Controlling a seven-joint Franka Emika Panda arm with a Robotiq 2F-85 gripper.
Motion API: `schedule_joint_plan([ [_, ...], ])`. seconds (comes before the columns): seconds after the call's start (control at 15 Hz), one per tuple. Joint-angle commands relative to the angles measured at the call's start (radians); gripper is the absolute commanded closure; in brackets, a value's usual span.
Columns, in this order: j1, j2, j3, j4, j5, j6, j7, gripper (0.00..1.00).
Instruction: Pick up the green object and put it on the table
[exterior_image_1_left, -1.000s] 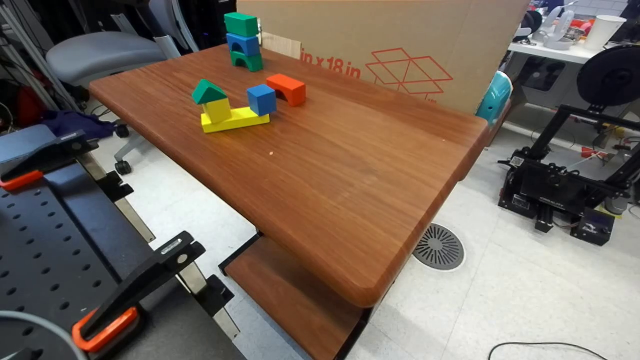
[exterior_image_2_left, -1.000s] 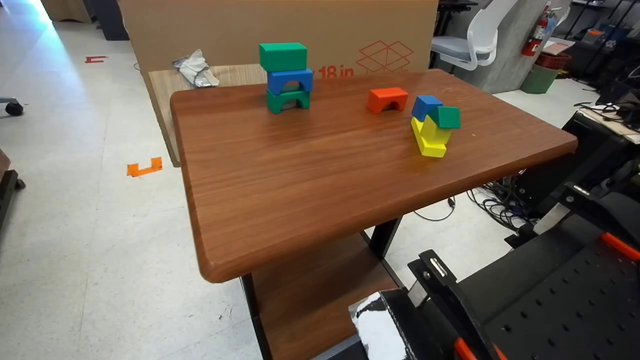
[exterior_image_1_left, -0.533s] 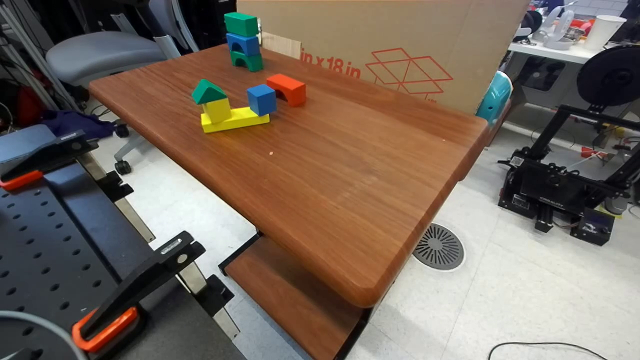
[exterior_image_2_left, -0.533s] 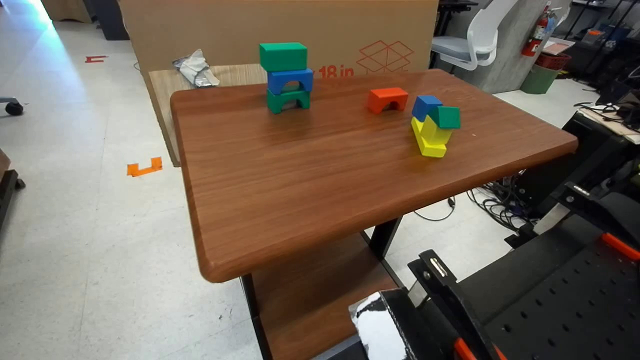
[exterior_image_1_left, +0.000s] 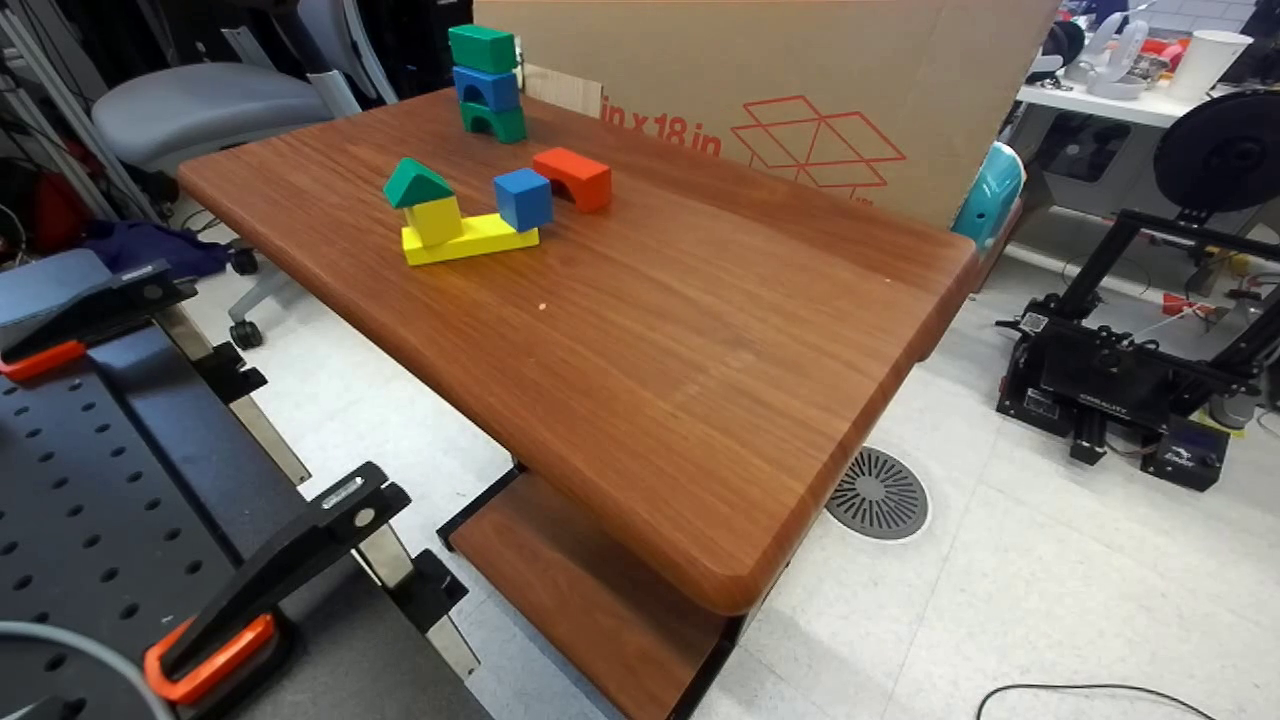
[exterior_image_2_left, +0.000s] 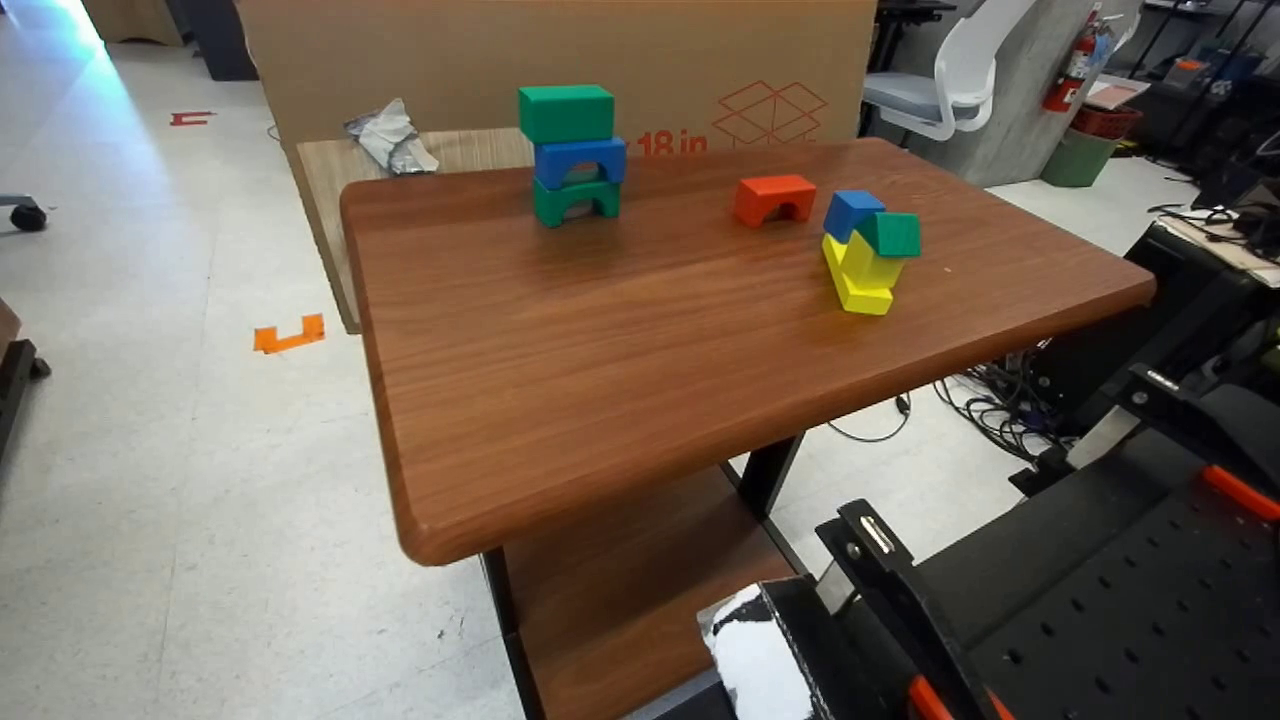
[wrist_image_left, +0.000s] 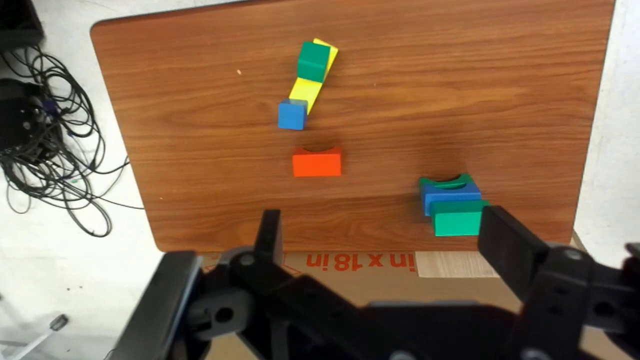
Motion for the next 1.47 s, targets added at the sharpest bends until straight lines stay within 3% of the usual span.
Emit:
schedule_joint_plan([
  [0.0, 0.075, 0.188, -0.031, 0.188, -0.053, -0.042, -0.006, 0.00],
  [0.53, 0.189, 0.438, -0.102, 0.403, -0.045, -0.058, -0.029, 0.00],
  [0.87, 0.199, 0.536, -0.138, 0.470, -0.007, -0.047, -0.051, 0.00],
  [1.4, 0.198, 0.622, -0.143, 0.496, 0.056, -0.036, -0.110, 0.00],
])
